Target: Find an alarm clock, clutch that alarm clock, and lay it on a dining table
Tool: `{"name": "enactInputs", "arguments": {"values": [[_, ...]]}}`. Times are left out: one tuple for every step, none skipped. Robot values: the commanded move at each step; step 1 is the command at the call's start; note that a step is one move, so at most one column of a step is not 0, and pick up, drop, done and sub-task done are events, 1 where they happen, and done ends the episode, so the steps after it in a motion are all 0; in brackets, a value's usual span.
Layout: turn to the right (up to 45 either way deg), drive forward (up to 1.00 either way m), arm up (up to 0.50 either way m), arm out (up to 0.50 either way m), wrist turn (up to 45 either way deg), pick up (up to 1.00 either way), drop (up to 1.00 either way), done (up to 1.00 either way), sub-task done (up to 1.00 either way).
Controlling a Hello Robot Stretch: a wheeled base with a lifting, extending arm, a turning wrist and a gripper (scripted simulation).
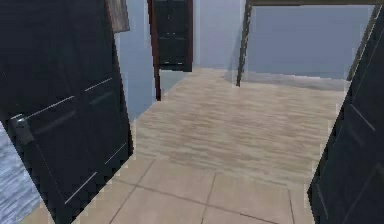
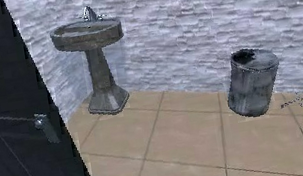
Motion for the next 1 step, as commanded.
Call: {"name": "enactInputs", "arguments": {"values": [[0.0, 1.0, 0.0, 0.0, 0.0, 0.0, 0.0, 0.0, 0.0]]}}
